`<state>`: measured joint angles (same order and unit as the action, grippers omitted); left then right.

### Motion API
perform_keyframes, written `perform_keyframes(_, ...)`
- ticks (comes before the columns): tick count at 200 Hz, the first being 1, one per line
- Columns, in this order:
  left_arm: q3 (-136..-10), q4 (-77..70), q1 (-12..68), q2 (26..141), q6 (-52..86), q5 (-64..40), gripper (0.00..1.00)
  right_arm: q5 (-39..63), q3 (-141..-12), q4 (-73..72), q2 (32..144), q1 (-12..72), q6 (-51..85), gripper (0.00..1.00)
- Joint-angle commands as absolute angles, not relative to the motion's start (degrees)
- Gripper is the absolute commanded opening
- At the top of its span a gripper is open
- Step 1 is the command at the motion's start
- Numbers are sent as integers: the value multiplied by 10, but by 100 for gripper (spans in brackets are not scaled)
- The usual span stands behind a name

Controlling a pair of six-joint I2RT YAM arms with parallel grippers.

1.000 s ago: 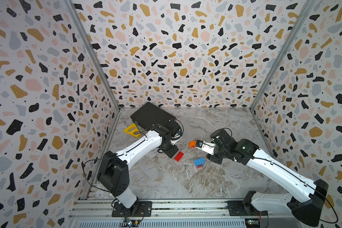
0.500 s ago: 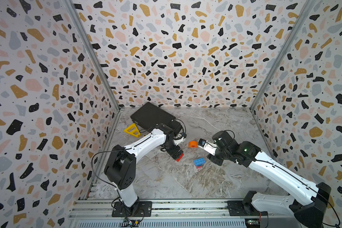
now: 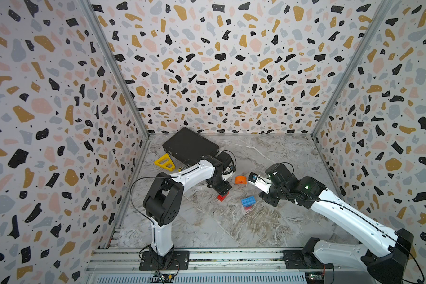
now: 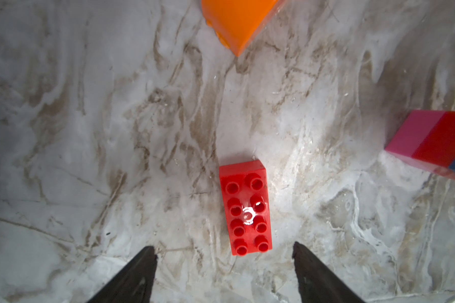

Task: Assemble an ice cream with lego
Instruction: Pick up the lego brick from the center of the board.

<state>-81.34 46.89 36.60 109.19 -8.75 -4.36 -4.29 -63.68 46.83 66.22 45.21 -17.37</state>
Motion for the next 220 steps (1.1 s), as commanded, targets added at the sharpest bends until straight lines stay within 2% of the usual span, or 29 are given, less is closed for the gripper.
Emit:
perform_keyframes(1,-827,457,369,1110,-76,-38,78,-46,-634,469,658,449,-167,47)
perform_keyframes(94,-796,445,393,1115,-56,-16,63,-42,-633,470,666,446,-167,47)
perform_keyframes(220,-783,439,408,1121,-42,12,56,-39,-632,469,665,446,-166,46)
